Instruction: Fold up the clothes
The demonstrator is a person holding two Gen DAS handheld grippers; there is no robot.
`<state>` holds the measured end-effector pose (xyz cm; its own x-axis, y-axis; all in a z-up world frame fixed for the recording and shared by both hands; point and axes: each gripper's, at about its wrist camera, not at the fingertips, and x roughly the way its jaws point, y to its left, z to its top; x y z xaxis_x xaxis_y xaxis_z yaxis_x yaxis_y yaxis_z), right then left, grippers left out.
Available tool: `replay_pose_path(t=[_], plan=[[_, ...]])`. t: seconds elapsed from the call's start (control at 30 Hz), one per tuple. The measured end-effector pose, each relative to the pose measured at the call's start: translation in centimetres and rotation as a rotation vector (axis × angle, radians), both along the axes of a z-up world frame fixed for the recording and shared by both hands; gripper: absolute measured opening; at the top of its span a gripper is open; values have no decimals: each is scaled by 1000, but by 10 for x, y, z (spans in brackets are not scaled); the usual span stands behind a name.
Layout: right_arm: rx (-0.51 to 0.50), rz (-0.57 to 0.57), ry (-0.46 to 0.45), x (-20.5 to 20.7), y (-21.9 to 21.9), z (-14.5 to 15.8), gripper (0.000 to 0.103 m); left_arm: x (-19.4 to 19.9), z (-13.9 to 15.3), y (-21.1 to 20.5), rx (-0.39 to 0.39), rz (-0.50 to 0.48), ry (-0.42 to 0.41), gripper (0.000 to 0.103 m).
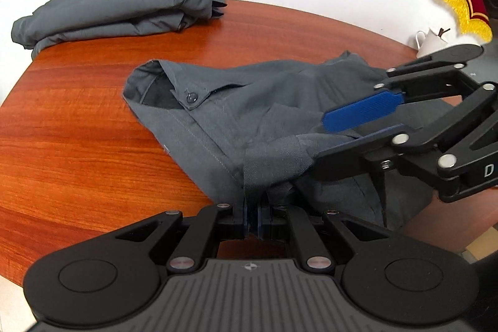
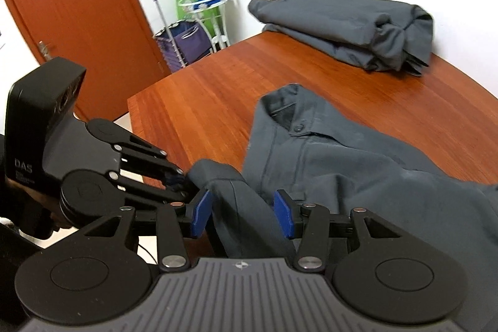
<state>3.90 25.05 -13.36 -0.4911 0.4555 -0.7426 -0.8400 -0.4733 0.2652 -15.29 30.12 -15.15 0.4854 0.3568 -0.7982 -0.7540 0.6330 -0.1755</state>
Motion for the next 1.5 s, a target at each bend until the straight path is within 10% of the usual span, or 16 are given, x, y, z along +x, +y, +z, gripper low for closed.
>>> replay_pose_path(t=[0.33,0.67,1.5], plan=[[-81,25,5,-9,6,-13,8,-4,-2,0,11,-31,9,5],[30,35,9,1,-15,25,6,-22,75,-5,93,-351,-69,35],[198,188,-76,3,-30,65,5,43,100,11,107,-876,34,28]])
